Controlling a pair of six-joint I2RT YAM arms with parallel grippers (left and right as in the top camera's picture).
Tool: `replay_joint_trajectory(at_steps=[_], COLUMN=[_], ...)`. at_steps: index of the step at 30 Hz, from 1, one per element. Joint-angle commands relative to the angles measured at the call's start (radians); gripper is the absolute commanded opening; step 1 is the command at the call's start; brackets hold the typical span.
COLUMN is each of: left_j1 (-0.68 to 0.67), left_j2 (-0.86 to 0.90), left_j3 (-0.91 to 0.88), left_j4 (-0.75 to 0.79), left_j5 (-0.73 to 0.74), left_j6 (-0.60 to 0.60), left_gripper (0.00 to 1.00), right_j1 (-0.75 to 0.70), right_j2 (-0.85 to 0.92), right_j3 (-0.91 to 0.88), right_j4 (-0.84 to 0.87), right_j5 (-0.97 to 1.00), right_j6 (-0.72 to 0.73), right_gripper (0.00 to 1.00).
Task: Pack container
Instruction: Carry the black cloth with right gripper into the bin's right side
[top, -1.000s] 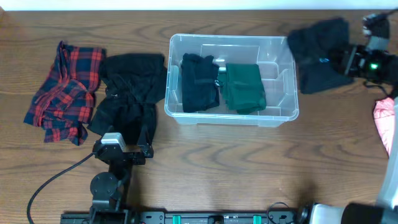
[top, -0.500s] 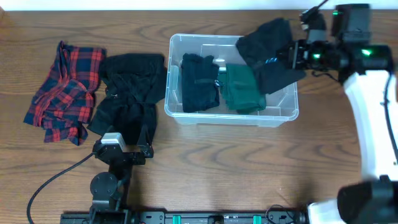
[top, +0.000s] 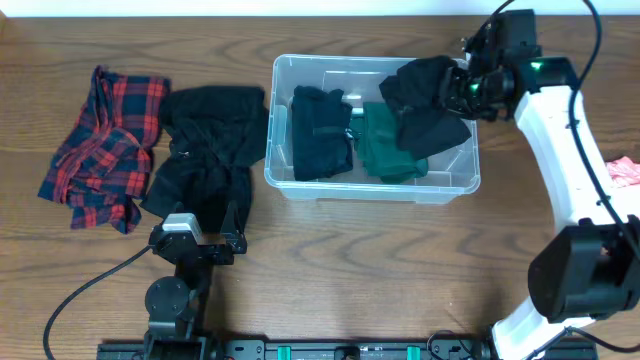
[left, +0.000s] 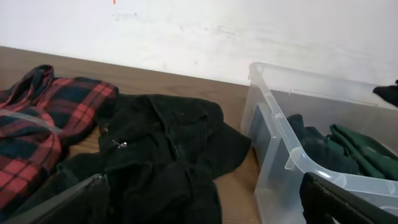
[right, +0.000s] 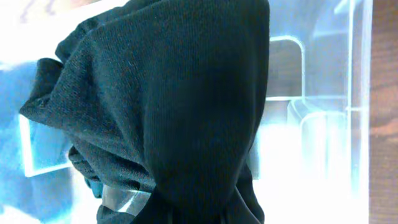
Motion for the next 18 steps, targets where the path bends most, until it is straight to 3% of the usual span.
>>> replay_joint_trajectory(at_steps=[1,12,13,16,18], left_j1=[0.005,0.005,0.005,0.005,0.005], left_j2=[0.001,0.001,0.001,0.001,0.001], left_j3=[-0.018,-0.018,-0.018,-0.018,-0.018], left_j4=[-0.036,-0.036,-0.036,-0.036,-0.036], left_j5=[-0.015,-0.015,-0.015,-0.015,-0.015], left_j6=[0.006,0.006,0.006,0.006,0.006], left_gripper=[0.98,0.98,0.98,0.98,0.98], right_j1=[0.034,0.058,0.057,0.056,0.056], right_j2=[0.01,0.022,0.022,0.022,0.022], right_j3=[-0.003,-0.01,-0.01,-0.01,-0.01], right_j4=[0.014,0.023,0.023,0.01,0.0], right_j5=[0.048,0.14,0.141,0.148,0.148], right_j6=[0.099,0.146,0.146,0.145,0.13], right_gripper=[0.01,0.01,0.09,0.57,0.68])
